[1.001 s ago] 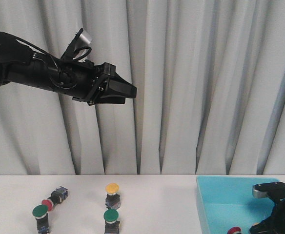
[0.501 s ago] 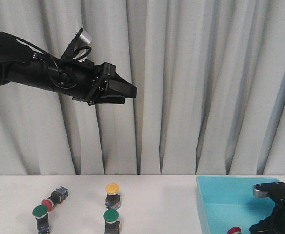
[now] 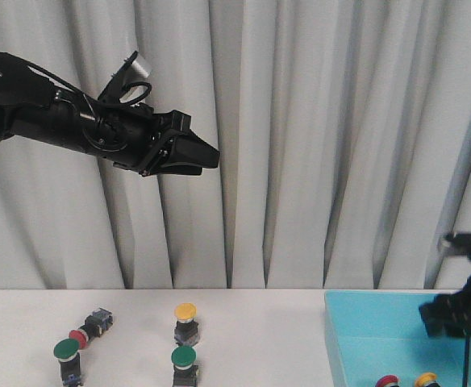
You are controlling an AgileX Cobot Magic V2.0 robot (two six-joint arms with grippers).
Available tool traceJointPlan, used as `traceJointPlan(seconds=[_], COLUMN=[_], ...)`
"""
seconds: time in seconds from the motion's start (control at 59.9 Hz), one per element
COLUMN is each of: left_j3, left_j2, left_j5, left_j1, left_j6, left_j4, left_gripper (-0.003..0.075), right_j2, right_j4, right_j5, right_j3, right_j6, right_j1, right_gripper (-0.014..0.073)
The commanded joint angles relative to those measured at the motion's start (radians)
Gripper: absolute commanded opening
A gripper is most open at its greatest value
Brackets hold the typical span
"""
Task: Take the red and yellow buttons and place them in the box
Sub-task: 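Release the yellow button and withdraw both grippers upward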
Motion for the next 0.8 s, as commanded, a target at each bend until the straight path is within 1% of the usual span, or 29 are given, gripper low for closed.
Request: traceJointPlan(seconds=[0.0,0.05,0.067,0.083,0.117,0.133,0.15,0.167,0.184,0.234,0.334,0.434,0.617,0.717,0.784], left_j3=[-0.028,-0.028,-0.028,-0.028,-0.026,-0.025,-0.024,-0.024,-0.023,-0.023,-0.023,-0.023,-0.017,0.054,0.133], left_j2=[-0.083,-0.095,-0.098,-0.103,-0.115,-0.119,-0.129,-0.134,-0.138,-0.157,-0.202,-0.249,-0.329,-0.393,-0.443], left_j5=[-0.013,-0.013,-0.013,-0.013,-0.013,-0.013,-0.013,-0.013,-0.013,-0.013,-0.013,-0.013,-0.013,-0.013,-0.013], left_j1=[-0.001,-0.001,-0.001,-0.001,-0.001,-0.001,-0.001,-0.001,-0.001,-0.001,-0.001,-0.001,-0.001,-0.001,-0.001], left_j6=[-0.013,-0.013,-0.013,-0.013,-0.013,-0.013,-0.013,-0.013,-0.013,-0.013,-0.014,-0.014,-0.011,0.01,0.029], left_j4=[-0.024,0.008,0.021,0.033,0.071,0.085,0.104,0.117,0.132,0.178,0.261,0.312,0.322,0.331,0.365], left_gripper=[0.0175,0.012,0.0106,0.0099,0.0059,0.0052,0.0026,0.0013,0.0,-0.0008,-0.0007,-0.0007,-0.0007,-0.0007,-0.0007], right_j2=[-0.154,-0.208,-0.224,-0.247,-0.284,-0.299,-0.307,-0.335,-0.349,-0.399,-0.498,-0.604,-0.82,-0.922,-0.978], right_j4=[0.156,0.209,0.232,0.248,0.282,0.301,0.307,0.33,0.335,0.37,0.419,0.438,0.436,0.426,0.424], right_j5=[-0.013,-0.007,-0.004,-0.002,0.007,0.009,0.01,0.017,0.019,0.038,0.071,0.077,0.04,-0.001,-0.019], right_j3=[-0.029,-0.029,-0.029,-0.029,-0.029,-0.029,-0.029,-0.028,-0.028,-0.028,-0.018,0.032,0.251,0.364,0.418], right_j6=[-0.1,-0.152,-0.176,-0.184,-0.221,-0.232,-0.241,-0.255,-0.264,-0.299,-0.331,-0.356,-0.36,-0.374,-0.374], right_j1=[-0.004,-0.004,-0.004,-0.004,-0.004,-0.004,-0.004,-0.004,-0.004,-0.004,-0.004,-0.004,-0.004,-0.004,-0.004], right_gripper=[0.032,0.0256,0.0226,0.0216,0.0152,0.0131,0.012,0.0078,0.0067,-0.0014,-0.0008,-0.0007,-0.0006,-0.0005,-0.0004])
